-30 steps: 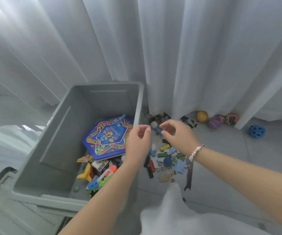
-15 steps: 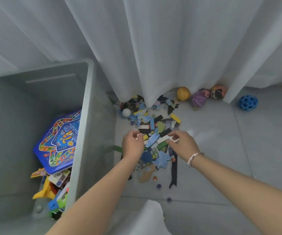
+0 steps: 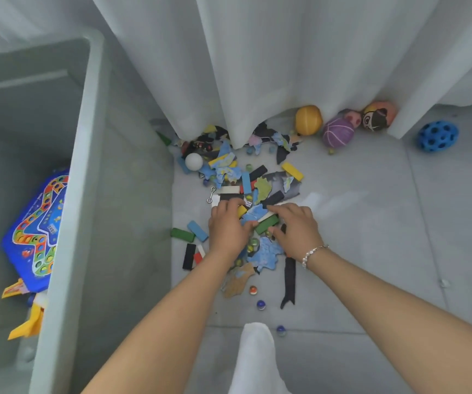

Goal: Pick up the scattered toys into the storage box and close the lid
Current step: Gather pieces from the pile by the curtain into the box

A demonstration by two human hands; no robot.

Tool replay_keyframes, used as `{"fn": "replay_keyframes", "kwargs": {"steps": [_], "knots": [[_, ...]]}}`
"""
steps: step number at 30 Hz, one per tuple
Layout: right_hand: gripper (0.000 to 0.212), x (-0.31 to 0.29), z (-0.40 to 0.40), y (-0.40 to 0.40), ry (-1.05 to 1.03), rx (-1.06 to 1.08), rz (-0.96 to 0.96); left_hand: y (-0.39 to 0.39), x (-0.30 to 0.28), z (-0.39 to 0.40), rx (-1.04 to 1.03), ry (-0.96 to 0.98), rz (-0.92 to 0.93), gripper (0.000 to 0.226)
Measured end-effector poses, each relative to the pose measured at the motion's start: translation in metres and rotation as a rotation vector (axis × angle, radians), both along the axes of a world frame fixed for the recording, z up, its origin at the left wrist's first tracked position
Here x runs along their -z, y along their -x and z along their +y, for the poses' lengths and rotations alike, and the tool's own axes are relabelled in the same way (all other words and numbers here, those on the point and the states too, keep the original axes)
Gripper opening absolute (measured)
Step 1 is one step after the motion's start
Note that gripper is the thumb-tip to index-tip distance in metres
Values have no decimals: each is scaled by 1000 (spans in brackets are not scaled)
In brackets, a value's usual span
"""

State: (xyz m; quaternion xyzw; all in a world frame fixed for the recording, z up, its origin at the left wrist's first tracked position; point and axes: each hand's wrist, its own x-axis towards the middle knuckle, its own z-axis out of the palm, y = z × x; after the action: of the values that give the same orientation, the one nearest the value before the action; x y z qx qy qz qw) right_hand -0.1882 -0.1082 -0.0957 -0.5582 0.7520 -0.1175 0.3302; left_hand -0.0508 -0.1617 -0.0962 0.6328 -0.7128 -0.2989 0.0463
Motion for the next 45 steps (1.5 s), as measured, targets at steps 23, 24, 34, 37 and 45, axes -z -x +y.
{"fn": "replay_keyframes", "kwargs": {"steps": [23,24,34,37,45], "knots": [[38,13,-1,-8,76,130,8,-4,1,-8,-122,-113,-53,23],[37,13,-1,-7,66,162,19,-4,1,-8,-132,-124,-51,23],[29,12,2,3,47,433,-62,1,-17,-15,-334,-191,193,29],[30,10,2,8,84,443,-92,4,-27,-15,-474,-254,347,25],[32,7,1,-2,6,166,105,-11,-32,6,-692,-529,703,18]]}}
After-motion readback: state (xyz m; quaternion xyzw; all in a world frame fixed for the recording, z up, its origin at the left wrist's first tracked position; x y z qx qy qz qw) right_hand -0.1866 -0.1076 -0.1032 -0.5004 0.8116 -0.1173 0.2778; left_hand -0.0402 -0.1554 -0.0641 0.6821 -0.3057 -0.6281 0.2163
